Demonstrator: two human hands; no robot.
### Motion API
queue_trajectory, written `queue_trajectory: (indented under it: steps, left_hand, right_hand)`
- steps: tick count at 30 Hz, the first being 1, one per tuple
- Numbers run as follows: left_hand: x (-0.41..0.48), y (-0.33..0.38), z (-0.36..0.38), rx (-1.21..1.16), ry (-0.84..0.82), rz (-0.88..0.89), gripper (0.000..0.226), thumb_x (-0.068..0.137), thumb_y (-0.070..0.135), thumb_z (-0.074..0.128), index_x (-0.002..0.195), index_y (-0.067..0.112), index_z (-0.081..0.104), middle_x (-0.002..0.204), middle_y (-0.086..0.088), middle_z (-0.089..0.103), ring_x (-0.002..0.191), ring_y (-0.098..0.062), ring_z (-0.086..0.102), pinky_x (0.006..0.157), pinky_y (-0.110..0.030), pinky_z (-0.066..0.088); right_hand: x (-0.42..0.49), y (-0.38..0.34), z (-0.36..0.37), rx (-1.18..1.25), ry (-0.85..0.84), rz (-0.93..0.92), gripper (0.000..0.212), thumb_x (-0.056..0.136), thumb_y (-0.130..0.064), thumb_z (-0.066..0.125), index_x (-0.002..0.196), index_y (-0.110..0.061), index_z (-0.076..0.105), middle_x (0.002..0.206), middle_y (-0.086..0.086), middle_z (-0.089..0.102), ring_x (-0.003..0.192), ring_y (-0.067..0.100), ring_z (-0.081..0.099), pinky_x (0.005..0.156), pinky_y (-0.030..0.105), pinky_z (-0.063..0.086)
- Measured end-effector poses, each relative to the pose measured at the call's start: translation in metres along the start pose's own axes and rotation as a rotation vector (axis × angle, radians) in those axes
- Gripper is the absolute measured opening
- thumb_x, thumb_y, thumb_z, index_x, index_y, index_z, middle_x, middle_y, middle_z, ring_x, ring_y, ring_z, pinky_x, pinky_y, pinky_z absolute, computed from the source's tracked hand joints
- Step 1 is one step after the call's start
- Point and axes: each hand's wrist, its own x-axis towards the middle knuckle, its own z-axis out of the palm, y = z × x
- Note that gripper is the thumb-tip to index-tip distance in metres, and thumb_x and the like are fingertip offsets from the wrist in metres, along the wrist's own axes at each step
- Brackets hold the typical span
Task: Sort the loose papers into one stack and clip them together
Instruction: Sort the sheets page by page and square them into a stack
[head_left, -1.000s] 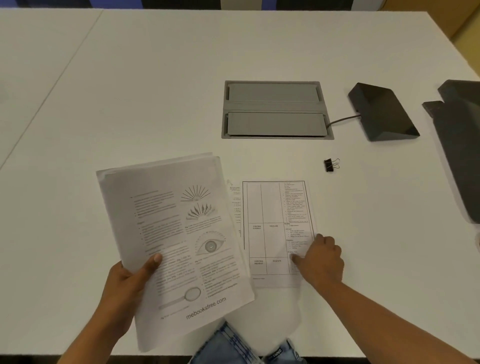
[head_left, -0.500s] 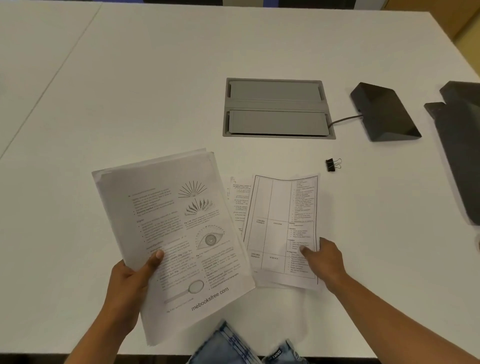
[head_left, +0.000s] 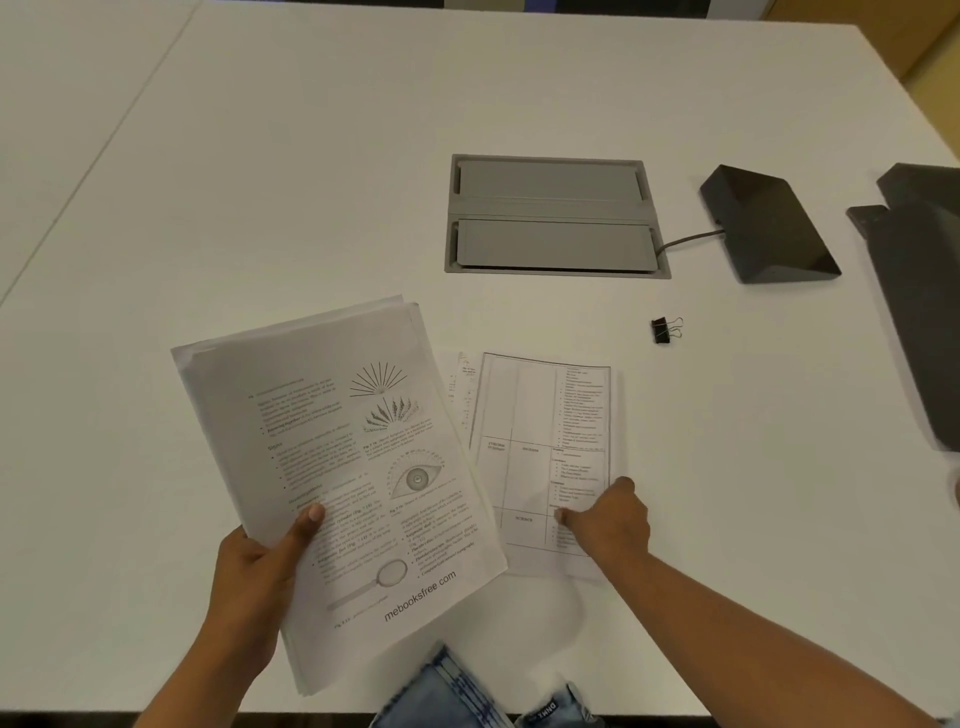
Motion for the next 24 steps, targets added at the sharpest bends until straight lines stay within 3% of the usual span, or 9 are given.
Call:
queue_trajectory:
  steps: [3,6,9,12,15,16,20,24]
  left_hand:
    - [0.001,-0.001,0.000,-0.002,0.005,-0.011,0.034,0.087,0.023,0.070,0.118,0.009,0.067,0.107,-0.009,0.075,0.091,-0.036,0.072,0.081,-0.054,0.059]
    - [0.002,-0.002,0.002,-0.004,0.003,-0.022,0.032,0.086,0.023,0.070,0.116,0.011,0.067,0.106,-0.008,0.075,0.091,-0.037,0.072,0.081,-0.058,0.058]
    - [0.004,-0.002,0.003,-0.006,-0.003,-0.024,0.031,0.086,0.023,0.070,0.115,0.011,0.068,0.105,-0.006,0.075,0.090,-0.036,0.072,0.078,-0.052,0.059]
    - [0.006,-0.003,0.003,0.002,-0.005,-0.017,0.029,0.087,0.023,0.070,0.115,0.013,0.067,0.103,-0.003,0.075,0.089,-0.034,0.072,0.073,-0.047,0.060]
    - [0.009,-0.003,0.004,0.003,-0.004,-0.011,0.032,0.087,0.022,0.070,0.117,0.011,0.066,0.104,-0.005,0.075,0.090,-0.034,0.072,0.073,-0.046,0.060]
    - [0.010,-0.003,0.005,0.005,-0.004,-0.015,0.033,0.088,0.023,0.070,0.118,0.011,0.066,0.105,-0.006,0.075,0.090,-0.034,0.072,0.074,-0.049,0.060]
    - [0.012,-0.004,0.012,0.018,-0.015,-0.028,0.024,0.088,0.024,0.069,0.111,0.016,0.066,0.101,-0.004,0.075,0.085,-0.033,0.072,0.070,-0.049,0.061]
    - [0.009,-0.004,0.028,0.020,-0.069,-0.035,0.014,0.087,0.021,0.071,0.102,0.020,0.070,0.089,0.000,0.080,0.077,-0.026,0.077,0.060,-0.039,0.062]
  right_hand:
    - [0.008,0.007,-0.005,0.070,-0.013,0.055,0.056,0.067,-0.034,0.087,0.105,-0.006,0.058,0.111,0.012,0.068,0.098,0.031,0.065,0.069,0.031,0.050]
    - [0.016,0.018,-0.009,0.192,0.002,0.039,0.042,0.079,-0.029,0.078,0.110,-0.005,0.062,0.117,0.013,0.068,0.094,0.028,0.063,0.084,0.036,0.054]
    - [0.022,0.028,-0.021,0.344,-0.041,0.031,0.057,0.082,-0.028,0.075,0.130,-0.005,0.054,0.131,0.012,0.060,0.113,0.030,0.060,0.099,0.042,0.050]
    - [0.022,0.037,-0.045,0.502,-0.044,-0.023,0.043,0.084,-0.016,0.074,0.122,-0.004,0.058,0.117,0.012,0.067,0.100,0.028,0.066,0.088,0.044,0.057]
    - [0.012,0.041,-0.081,0.710,-0.064,-0.050,0.028,0.085,-0.003,0.071,0.112,-0.008,0.063,0.103,0.007,0.070,0.087,0.023,0.069,0.063,0.026,0.060]
    - [0.009,0.042,-0.092,0.782,-0.071,-0.068,0.026,0.083,-0.002,0.072,0.107,-0.010,0.065,0.103,0.007,0.072,0.088,0.026,0.070,0.061,0.023,0.059]
    - [-0.010,0.045,-0.131,0.983,-0.150,-0.164,0.046,0.073,-0.008,0.071,0.119,-0.007,0.064,0.110,0.007,0.075,0.095,0.026,0.073,0.069,0.031,0.061]
    - [-0.030,0.040,-0.148,1.080,-0.282,-0.231,0.042,0.084,0.000,0.062,0.125,-0.010,0.061,0.114,0.006,0.074,0.098,0.024,0.073,0.076,0.038,0.061]
